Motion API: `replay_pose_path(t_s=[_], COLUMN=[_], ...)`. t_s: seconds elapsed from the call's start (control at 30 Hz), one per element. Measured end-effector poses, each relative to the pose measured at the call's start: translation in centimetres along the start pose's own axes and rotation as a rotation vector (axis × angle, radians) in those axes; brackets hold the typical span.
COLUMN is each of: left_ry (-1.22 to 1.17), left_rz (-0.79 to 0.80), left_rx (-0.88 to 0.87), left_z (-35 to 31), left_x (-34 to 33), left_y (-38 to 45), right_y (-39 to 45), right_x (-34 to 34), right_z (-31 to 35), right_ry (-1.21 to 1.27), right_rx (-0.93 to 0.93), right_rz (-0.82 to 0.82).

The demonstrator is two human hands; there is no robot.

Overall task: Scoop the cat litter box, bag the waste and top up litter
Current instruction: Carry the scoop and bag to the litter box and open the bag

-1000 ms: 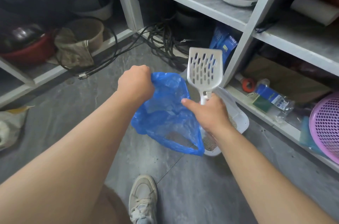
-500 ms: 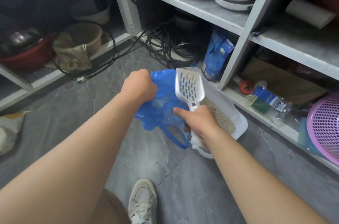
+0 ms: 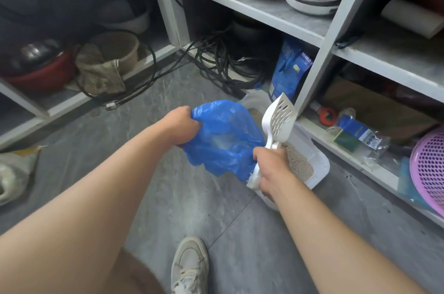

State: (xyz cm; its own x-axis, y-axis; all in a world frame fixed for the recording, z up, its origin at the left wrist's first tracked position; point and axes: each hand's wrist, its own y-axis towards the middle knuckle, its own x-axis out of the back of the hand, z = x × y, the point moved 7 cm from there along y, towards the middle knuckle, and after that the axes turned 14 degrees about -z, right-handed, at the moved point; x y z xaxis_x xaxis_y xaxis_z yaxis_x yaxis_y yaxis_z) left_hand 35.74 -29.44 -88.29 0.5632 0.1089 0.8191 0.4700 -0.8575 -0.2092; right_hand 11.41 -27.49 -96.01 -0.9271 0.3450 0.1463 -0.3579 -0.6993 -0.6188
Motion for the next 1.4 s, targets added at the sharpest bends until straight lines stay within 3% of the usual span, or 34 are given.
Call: replay_pose_path(t_s=[0.1,0.23,0.33,0.4,0.47,0.53,0.67,0.73,0.9,1.07,1.17,1.3,1.4], left_ry=[-0.053,0.178,0.383,0.329,0.156,0.105,0.259,0.303,0.381,0.556,0.578,0.562,0.538], left_rz=[0.168,0.259,0.02,-0.201,-0.203,-0.073,0.153,0.189,0.016,0.05,0.049,-0.012,-0.04], left_rx=[0.095,0.062,-0.226,-0.606,-0.884,-0.985,-0.888,-0.8,-0.716,-0.615,-0.53,-0.467,-0.438], left_z=[2.3,3.4,1.3,-1.1,-0.9,1.7,9.1,11.6,13.6,13.9,13.9,13.6,13.6], left_x=[-1.8,-3.8,-2.6,-1.8,-3.2,-6.9,-14.9,-17.1,-16.7,-17.7,-18.1,-18.4,-18.6], left_y=[-2.0,-3.0,-1.3,-1.9,-4.0,-6.2,-6.3,-5.6,-4.4,-4.0,-3.9,-3.9,-4.2], right_y=[0.4,0.6,1.5,2.5,3.5,4.1,5.3,6.1,7.8,7.2,6.1,4.5,4.1], right_x=[0.3,-0.3,-0.4,-0.6,-1.0,-1.7,-3.3,-4.0,-4.9,-5.3,-4.8,-5.3,-6.8], right_z=[-0.2,-0.6,-1.6,-3.0,-4.8,-6.5,-9.2,-10.0,-10.4,-9.9,-7.7,-8.5,-11.8], right_ry=[-0.088,-0.188,-0.258,-0.27,-0.284,-0.317,-0.331,-0.403,-0.711,-0.851,-0.857,-0.456,-0.487], right_rx=[0.079,0.173,0.211,0.207,0.195,0.189,0.181,0.226,0.396,0.484,0.674,0.402,0.246], right_rz=[0.044,0.133,0.15,0.166,0.199,0.224,0.276,0.275,0.265,0.324,0.22,0.312,0.422])
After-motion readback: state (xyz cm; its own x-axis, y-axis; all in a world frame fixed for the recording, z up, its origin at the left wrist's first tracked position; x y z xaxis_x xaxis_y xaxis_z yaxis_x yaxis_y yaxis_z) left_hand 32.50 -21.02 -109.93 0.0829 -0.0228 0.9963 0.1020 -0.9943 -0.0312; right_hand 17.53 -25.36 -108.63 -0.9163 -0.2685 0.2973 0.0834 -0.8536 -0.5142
